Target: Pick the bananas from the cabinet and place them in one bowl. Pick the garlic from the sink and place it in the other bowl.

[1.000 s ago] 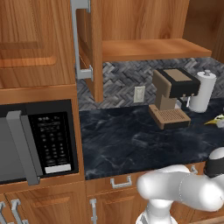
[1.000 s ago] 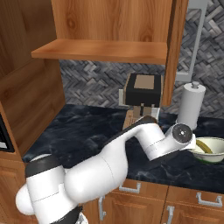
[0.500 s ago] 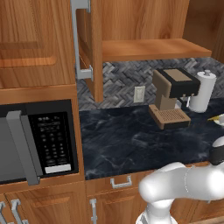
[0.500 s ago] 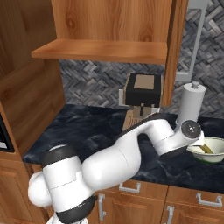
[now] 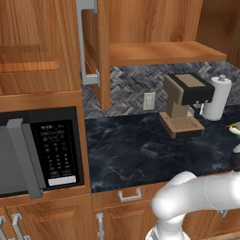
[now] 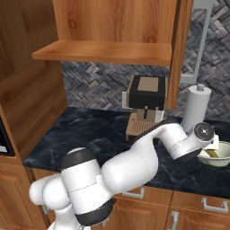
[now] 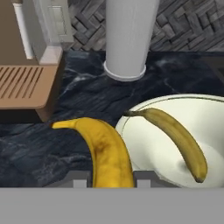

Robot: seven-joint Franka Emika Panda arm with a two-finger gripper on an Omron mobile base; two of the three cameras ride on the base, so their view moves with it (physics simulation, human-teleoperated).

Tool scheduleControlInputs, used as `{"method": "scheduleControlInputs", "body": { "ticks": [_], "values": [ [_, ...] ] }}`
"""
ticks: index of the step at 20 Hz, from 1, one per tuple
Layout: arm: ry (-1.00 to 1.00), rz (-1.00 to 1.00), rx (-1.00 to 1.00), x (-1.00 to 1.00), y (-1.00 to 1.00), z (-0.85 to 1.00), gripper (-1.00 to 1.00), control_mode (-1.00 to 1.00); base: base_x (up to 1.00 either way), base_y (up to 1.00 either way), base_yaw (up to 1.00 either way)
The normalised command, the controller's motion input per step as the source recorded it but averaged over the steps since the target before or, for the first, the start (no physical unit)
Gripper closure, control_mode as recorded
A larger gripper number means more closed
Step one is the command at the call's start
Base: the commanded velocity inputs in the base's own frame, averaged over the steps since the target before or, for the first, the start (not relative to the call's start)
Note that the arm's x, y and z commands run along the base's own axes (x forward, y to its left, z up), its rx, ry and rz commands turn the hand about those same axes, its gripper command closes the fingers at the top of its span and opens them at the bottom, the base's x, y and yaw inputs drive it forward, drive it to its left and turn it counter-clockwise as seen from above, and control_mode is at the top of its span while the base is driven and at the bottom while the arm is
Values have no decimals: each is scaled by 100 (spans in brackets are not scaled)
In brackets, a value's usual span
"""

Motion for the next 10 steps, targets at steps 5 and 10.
{"method": "scheduleControlInputs", "body": {
  "ticks": [5, 10],
  "values": [
    [0, -2, 0, 10, -35, -21, 100, -100, 0, 0, 0],
    [0, -2, 0, 19, -29, -18, 100, -100, 0, 0, 0]
  ]
}}
